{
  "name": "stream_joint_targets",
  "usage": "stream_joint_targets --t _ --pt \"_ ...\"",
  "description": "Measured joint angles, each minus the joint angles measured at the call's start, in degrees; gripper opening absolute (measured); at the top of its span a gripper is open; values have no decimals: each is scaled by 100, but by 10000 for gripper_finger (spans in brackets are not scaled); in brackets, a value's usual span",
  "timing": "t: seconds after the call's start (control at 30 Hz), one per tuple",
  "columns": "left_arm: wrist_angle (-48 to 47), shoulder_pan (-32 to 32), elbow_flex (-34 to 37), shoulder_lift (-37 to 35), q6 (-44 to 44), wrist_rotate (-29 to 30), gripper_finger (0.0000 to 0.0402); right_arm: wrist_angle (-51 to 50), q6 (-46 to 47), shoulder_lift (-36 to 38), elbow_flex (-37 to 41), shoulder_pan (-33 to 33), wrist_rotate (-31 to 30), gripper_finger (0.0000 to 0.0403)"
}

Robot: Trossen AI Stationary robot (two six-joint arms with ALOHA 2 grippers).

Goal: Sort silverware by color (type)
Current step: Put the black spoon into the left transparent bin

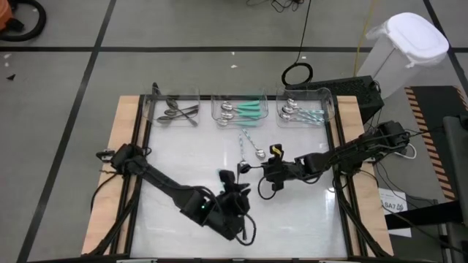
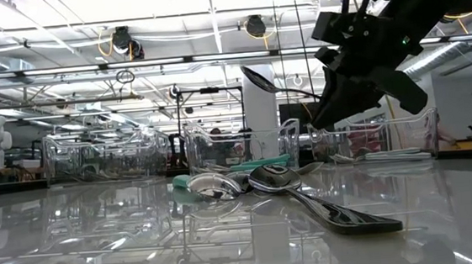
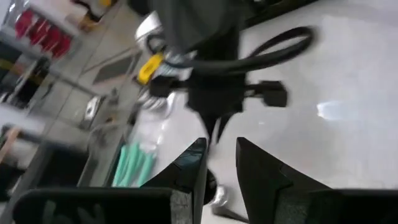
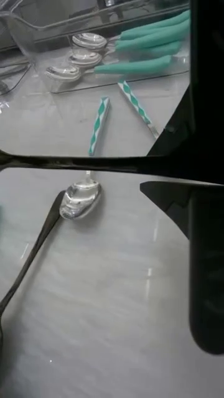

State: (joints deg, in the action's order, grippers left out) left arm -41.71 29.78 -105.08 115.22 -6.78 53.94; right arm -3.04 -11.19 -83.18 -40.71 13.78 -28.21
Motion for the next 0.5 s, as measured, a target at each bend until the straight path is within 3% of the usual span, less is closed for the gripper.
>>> stream_joint_targets --t 0.23,0.37,0.5 --pt "315 79 -63 2 1614 -46 88 -6 -60 0 -2 -2 0 21" --pt "-148 34 -65 1 1246 50 88 -30 -10 0 -2 -2 -2 27" --pt "-1790 -150 -65 -126 248 61 88 -23 -6 0 -2 -1 0 25"
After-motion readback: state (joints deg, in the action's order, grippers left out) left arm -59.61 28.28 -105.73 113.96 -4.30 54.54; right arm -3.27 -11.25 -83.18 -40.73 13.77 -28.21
